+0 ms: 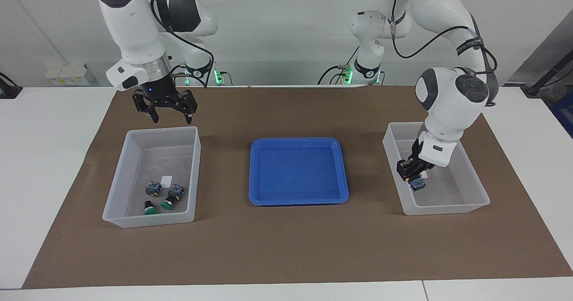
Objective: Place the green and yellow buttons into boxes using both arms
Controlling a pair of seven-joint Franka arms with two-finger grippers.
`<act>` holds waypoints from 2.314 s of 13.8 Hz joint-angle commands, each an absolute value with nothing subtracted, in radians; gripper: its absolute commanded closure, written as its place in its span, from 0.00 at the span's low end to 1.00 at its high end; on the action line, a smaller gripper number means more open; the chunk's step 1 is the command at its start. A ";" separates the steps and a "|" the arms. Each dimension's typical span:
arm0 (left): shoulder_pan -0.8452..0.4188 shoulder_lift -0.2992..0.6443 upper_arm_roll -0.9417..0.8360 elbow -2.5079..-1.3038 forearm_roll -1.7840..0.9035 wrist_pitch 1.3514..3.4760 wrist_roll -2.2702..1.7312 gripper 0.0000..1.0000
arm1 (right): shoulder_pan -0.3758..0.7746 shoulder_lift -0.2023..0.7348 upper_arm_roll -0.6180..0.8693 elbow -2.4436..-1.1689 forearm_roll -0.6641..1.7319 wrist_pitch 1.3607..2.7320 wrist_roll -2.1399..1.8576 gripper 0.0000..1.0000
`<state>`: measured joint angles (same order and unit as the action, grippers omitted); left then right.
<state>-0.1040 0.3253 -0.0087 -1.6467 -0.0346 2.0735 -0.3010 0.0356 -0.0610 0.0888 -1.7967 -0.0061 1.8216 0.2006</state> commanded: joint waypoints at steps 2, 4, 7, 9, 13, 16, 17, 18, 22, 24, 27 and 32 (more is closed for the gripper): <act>-0.034 0.308 -0.012 -1.672 -0.031 2.063 -0.151 1.00 | 0.020 -0.083 0.091 -1.732 0.014 1.732 0.215 0.00; -0.006 0.287 -0.011 -1.733 -0.029 2.098 -0.095 1.00 | 0.014 -0.066 0.086 -1.683 0.015 1.720 0.215 0.00; 0.049 0.233 -0.012 -1.911 -0.025 2.285 -0.022 1.00 | 0.014 -0.063 0.083 -1.678 0.003 1.680 0.204 0.00; 0.084 0.222 -0.012 -1.954 -0.025 2.327 0.040 0.59 | 0.020 -0.081 0.084 -1.710 0.002 1.675 0.203 0.00; 0.084 0.225 -0.012 -1.944 -0.025 2.321 0.080 0.00 | 0.023 -0.110 0.084 -1.773 0.000 1.689 0.150 0.00; 0.068 0.244 -0.014 -1.843 0.001 2.254 0.078 0.00 | 0.017 -0.110 0.083 -1.776 -0.002 1.694 0.129 0.00; 0.051 0.261 -0.014 -1.788 0.011 2.206 0.078 0.00 | 0.018 -0.112 0.083 -1.779 -0.002 1.694 0.133 0.00; 0.046 0.267 -0.014 -1.731 0.011 2.147 0.078 0.00 | 0.020 -0.113 0.083 -1.782 -0.002 1.694 0.136 0.00; 0.005 0.264 -0.021 -1.553 0.002 1.910 0.066 0.00 | 0.018 -0.114 0.083 -1.786 -0.003 1.692 0.140 0.00; -0.020 0.261 -0.023 -1.490 -0.002 1.786 0.063 0.00 | 0.017 -0.114 0.083 -1.784 -0.006 1.692 0.140 0.00; -0.052 0.214 -0.026 -1.468 -0.002 1.735 0.046 0.00 | 0.015 -0.114 0.083 -1.783 -0.008 1.693 0.141 0.00; -0.052 0.105 -0.038 -1.502 -0.002 1.631 0.048 0.00 | 0.009 -0.114 0.083 -1.786 -0.008 1.690 0.141 0.00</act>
<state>-0.0481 0.1545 -0.0396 -1.4694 -0.0098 1.6700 0.0558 0.0225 -0.0857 0.0804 -1.7547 -0.0071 1.6833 0.1572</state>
